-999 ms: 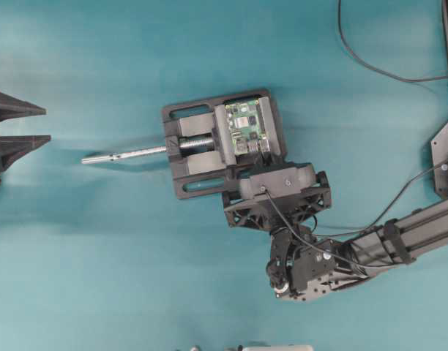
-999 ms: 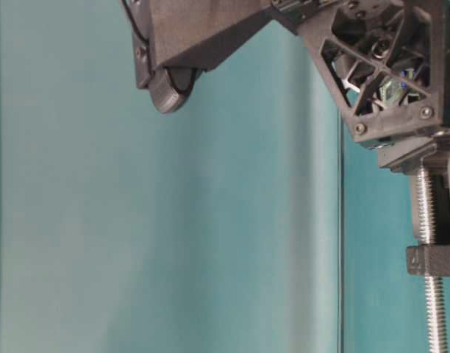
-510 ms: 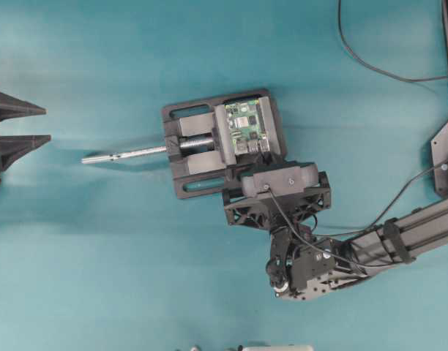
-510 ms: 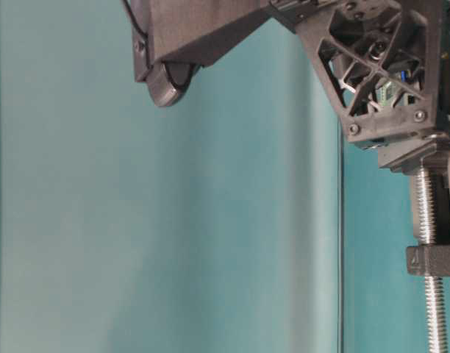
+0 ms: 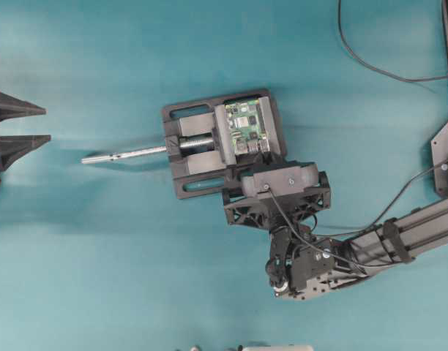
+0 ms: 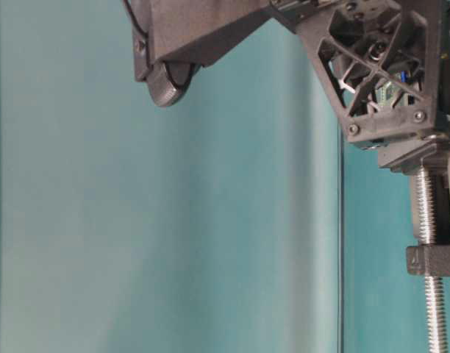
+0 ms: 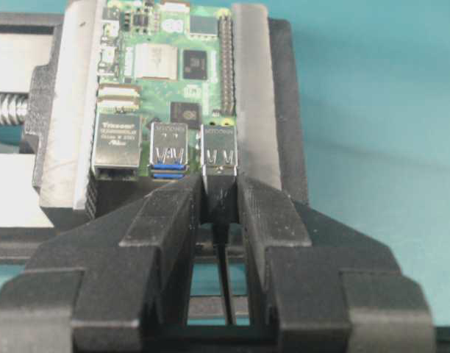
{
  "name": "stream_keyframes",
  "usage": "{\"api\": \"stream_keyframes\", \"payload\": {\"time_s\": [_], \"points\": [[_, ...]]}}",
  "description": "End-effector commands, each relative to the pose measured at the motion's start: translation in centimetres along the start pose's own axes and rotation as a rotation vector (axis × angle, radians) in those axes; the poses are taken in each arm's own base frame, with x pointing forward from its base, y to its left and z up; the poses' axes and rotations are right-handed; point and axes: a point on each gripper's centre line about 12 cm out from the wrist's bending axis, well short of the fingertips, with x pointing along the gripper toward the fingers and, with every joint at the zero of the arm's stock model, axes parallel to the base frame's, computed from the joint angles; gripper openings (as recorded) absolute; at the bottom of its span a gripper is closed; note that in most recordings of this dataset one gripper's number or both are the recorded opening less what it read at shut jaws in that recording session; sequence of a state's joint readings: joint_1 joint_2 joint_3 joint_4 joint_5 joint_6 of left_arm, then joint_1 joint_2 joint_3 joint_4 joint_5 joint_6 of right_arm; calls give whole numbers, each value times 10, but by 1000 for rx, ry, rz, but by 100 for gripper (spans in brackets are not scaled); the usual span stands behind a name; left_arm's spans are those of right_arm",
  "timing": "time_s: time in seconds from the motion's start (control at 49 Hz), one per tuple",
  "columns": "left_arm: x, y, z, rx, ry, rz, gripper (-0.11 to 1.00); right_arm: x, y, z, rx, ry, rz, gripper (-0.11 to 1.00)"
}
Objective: Insert the USB into the fixed PCB.
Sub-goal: 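Push the USB plug forward into the port with the right gripper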
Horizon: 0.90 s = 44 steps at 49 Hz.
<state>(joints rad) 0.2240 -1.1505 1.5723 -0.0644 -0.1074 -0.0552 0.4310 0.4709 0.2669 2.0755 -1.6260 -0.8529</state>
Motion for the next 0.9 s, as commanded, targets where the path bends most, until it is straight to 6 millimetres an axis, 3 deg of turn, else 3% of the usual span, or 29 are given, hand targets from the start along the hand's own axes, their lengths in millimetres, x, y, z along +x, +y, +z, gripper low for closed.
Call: {"api": "stream_keyframes", "payload": {"time_s": [0.0,0.714,0.877], "points": [[1,0,5,-10,-12,0,75,11,2,12,32,-6,-35,19],[1,0,4,-8,-9,1,75,8,2,10,42,-5,-22,19],[1,0,5,-8,-12,0,75,8,2,10,41,-5,-22,44]]}}
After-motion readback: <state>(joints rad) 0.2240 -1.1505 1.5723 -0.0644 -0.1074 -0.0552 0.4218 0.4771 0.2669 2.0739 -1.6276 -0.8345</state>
